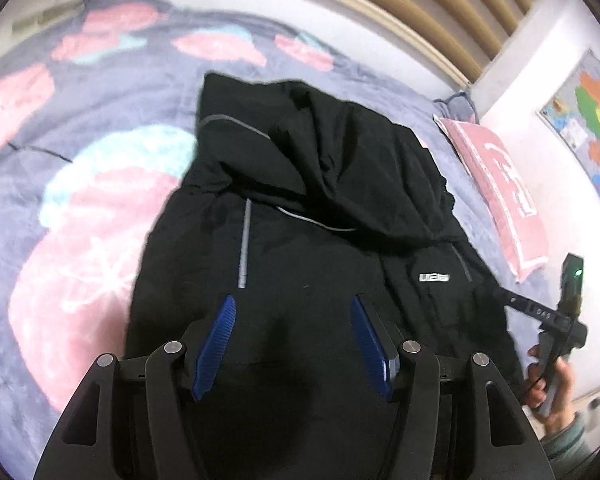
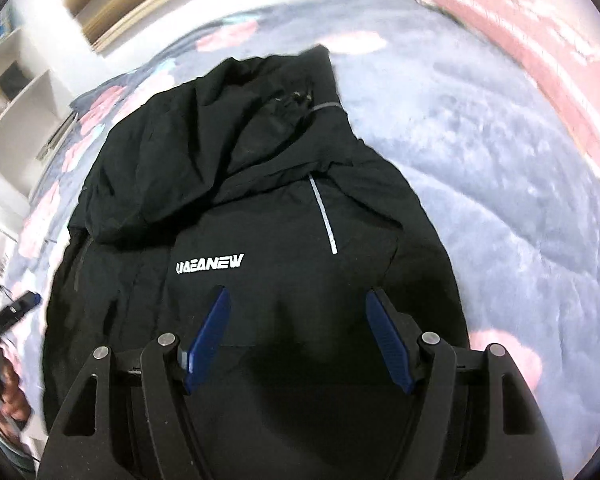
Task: Fold large clothes
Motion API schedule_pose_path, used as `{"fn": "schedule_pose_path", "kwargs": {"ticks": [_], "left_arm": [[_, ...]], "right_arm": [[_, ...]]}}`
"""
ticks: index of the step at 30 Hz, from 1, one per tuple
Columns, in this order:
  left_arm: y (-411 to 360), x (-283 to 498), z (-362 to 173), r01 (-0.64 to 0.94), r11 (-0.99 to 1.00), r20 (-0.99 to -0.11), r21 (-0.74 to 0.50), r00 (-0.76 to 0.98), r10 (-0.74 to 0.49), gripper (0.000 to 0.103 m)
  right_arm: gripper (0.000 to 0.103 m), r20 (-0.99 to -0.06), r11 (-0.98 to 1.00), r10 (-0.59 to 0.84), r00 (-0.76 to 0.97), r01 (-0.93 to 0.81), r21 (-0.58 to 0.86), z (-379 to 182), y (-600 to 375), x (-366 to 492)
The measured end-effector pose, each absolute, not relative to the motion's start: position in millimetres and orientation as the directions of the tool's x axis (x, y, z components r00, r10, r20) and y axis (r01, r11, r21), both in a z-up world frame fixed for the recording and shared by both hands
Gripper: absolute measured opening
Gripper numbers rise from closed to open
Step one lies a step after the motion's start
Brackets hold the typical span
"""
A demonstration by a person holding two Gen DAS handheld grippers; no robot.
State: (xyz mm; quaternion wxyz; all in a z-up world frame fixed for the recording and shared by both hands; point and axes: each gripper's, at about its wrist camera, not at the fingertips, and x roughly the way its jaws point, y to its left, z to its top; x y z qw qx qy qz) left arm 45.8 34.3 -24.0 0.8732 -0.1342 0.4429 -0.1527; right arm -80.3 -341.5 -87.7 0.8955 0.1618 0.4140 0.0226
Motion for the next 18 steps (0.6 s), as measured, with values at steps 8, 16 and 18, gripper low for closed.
{"fn": "schedule_pose_path", "kwargs": {"ticks": [8,16,18], "left_arm": [[73,-23,-26,0.072,0.956,-0.660,-0.284,0.709,-0.249,0.062],[125,-77,-52,-0.028,0.929,-0.766,-0.368,0.575,-0.286,0.062],[133,-83,-70,-0.041,0.886,-0.765,-0.462,0.523,-0.375,0.062]], "right_arm": [[0.073,-0.671,0.959,0.101,0.735,0.108,0.263,-101,-342,-131],[0.073,-0.731,0.947,0.040,0.681,0.207,0.245,-110,-380,-187],[0.073,-0.739,0.935,0.037,0.673,0.238,0.264,-113,-394,-195]]}}
